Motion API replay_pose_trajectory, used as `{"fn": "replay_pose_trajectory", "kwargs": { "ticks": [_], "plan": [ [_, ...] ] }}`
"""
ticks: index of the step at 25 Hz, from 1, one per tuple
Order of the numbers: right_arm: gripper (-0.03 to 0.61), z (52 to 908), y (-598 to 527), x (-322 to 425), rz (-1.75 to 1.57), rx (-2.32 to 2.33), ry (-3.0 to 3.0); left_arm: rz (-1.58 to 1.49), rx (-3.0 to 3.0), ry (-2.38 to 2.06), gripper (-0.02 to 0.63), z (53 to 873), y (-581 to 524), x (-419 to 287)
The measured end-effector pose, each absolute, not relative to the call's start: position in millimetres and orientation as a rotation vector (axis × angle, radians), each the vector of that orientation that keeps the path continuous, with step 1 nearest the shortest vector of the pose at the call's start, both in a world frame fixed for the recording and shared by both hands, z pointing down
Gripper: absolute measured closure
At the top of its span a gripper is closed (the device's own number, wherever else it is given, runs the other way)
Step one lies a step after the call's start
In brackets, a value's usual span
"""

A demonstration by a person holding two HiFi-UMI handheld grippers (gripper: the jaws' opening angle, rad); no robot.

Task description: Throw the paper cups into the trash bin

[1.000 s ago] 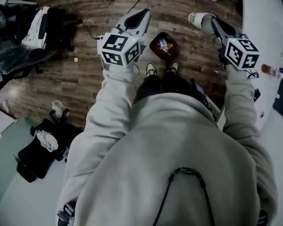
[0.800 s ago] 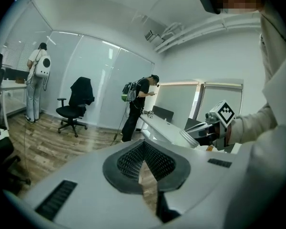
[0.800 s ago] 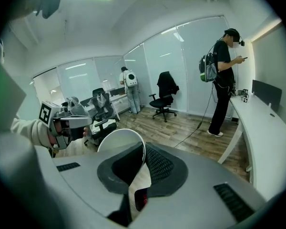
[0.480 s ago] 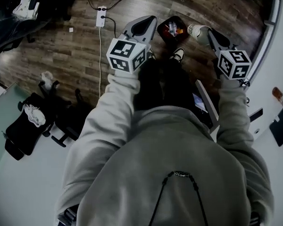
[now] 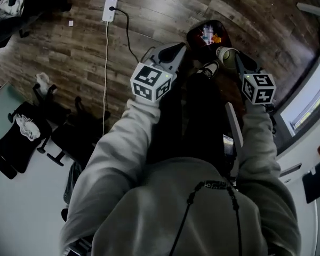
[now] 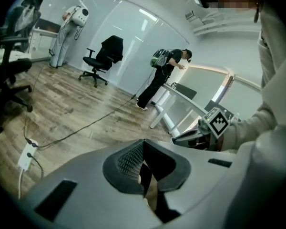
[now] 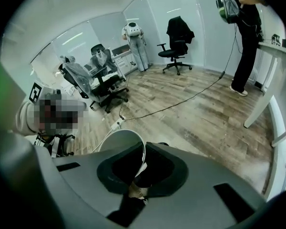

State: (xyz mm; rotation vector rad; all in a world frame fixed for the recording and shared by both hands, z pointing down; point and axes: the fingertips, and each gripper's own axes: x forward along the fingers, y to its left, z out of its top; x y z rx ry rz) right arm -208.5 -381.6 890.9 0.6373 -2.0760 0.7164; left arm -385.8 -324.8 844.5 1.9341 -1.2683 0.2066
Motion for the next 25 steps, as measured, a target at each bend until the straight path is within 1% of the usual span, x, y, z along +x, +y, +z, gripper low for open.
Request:
{"fn": "replay_pose_trajectory", "kwargs": {
  "ticks": [5, 7, 9, 10, 13, 18, 25],
  "plan": [
    [0.538, 965.3, -369.3, -211.6, 0.734, 0.612, -2.059, 0.214, 1.918, -1.194, 0.611, 908.1, -311.6, -378.5],
    [0.538, 983.4, -365.6, -214.0, 0.818, 0.636, -2.053, 0.213, 1.917, -1.189, 0.611, 918.5, -309.9, -378.9],
    [0.405, 988.7, -363.3, -214.2, 0.932, 0.672, -2.05, 0.191, 1.913, -1.176, 0.611, 919.9, -308.0, -378.2],
    [0.405, 985.8, -363.9, -212.4, 0.949, 0.687, -2.051, 0.177, 1.911, -1.166, 0.611, 917.4, -306.7, -377.6],
    [0.403, 958.2, -365.8, -201.2, 0.914, 0.688, -2.055, 0.179, 1.93, -1.143, 0.611, 895.2, -301.0, -377.2],
    [0.396, 882.7, -377.2, -186.3, 0.851, 0.687, -2.08, 0.167, 1.939, -1.173, 0.611, 831.0, -305.0, -385.8],
    [0.396, 794.2, -384.5, -198.8, 0.829, 0.71, -2.139, 0.156, 1.982, -1.19, 0.611, 756.4, -326.3, -376.3]
  ]
}}
